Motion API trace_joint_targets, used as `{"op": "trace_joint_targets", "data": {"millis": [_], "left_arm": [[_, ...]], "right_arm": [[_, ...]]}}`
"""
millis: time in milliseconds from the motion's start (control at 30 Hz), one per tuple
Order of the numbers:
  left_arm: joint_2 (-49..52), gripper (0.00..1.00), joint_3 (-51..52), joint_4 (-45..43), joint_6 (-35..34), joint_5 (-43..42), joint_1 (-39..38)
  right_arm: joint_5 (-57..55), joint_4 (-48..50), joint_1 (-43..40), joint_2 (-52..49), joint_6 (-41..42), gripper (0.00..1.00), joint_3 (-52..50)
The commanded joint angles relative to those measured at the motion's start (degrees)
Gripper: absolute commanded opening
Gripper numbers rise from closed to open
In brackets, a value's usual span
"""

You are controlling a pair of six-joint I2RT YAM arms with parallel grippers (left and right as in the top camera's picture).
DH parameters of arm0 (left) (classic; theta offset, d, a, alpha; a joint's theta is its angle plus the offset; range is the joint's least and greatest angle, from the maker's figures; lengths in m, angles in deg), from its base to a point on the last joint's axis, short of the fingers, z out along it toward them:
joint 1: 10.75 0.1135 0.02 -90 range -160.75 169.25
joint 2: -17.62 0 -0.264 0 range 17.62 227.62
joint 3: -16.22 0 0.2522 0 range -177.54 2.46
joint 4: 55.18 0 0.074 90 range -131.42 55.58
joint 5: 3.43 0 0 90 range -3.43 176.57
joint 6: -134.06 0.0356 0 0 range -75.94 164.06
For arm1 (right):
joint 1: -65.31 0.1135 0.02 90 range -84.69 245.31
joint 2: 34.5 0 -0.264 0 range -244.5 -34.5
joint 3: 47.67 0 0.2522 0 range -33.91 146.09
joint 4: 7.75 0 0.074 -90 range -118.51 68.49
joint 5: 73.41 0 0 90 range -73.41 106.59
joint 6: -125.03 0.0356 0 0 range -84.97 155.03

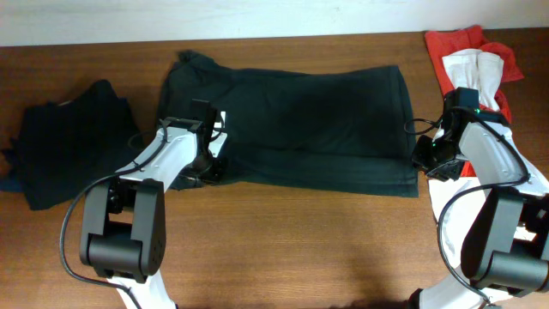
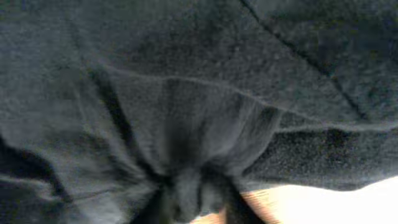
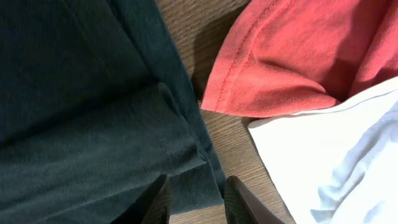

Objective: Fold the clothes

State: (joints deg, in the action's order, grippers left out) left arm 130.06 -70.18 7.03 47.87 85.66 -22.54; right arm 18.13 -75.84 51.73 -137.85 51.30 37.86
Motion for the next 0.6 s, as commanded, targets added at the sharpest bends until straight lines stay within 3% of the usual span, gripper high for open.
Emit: {"op": "trace_joint_targets", "data": {"millis": [0,233,400,567], "left_arm": [[1.3,0.00,-0.2,0.9,0.3,0.3,-0.4],[1.2,0.02,-9.4,10.4,0.4,0.3,0.0],[1.2,0.03,-11.7,12.3,0.3,0.3,0.0],[1.2,0.11,-11.7,13.6,0.3,0.3,-0.1]], "right_arm": [[-0.1,-0.2,-0.3,-0.2,0.0,0.33,-0.5],[-0.1,-0.2,-0.3,-0.2,0.0,0.32,-0.5],[-0.1,-0.2,-0.3,-0.2,0.0,0.32,-0.5],[-0.1,-0.1,-0.3,-0.2,0.0,0.33,-0.5]]}}
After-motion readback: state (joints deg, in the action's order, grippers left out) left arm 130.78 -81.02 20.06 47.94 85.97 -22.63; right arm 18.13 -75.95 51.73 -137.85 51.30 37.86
